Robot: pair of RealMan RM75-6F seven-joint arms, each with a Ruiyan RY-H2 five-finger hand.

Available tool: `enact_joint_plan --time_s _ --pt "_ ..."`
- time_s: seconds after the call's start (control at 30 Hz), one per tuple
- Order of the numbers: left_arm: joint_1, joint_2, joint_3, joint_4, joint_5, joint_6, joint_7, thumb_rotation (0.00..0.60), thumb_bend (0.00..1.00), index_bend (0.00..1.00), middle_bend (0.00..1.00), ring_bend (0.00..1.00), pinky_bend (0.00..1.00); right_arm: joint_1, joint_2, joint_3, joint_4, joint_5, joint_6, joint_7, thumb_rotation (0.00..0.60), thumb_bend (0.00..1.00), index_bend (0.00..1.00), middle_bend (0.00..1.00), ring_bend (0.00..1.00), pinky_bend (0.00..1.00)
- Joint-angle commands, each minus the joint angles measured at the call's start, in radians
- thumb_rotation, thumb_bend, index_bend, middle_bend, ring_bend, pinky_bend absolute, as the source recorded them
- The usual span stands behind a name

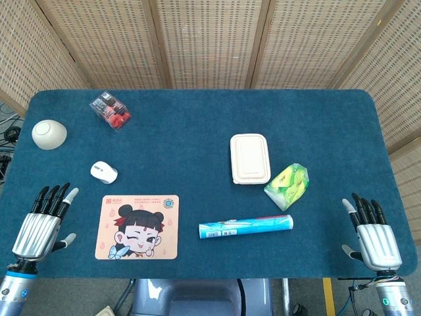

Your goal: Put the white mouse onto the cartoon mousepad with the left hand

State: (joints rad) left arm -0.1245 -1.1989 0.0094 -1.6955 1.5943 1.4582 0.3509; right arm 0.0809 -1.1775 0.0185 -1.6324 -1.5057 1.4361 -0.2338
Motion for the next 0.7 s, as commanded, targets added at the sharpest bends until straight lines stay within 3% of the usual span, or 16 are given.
enact_joint_plan --time_s 0.03,0.7 --pt "0.000 0.000 0.001 0.000 0.000 -0.001 -0.001 0.600 0.17 0.00 0.00 0.00 0.00 0.000 0.000 0.000 0.000 0.000 0.000 -0.002 0.600 0.10 0.03 0.00 0.00 0.00" --pt "-0.005 0.001 0.006 0.001 0.001 -0.014 -0.009 0.600 0.17 0.00 0.00 0.00 0.00 0.000 -0.004 -0.004 -0.004 -0.006 -0.003 -0.016 0.600 0.10 0.03 0.00 0.00 0.00"
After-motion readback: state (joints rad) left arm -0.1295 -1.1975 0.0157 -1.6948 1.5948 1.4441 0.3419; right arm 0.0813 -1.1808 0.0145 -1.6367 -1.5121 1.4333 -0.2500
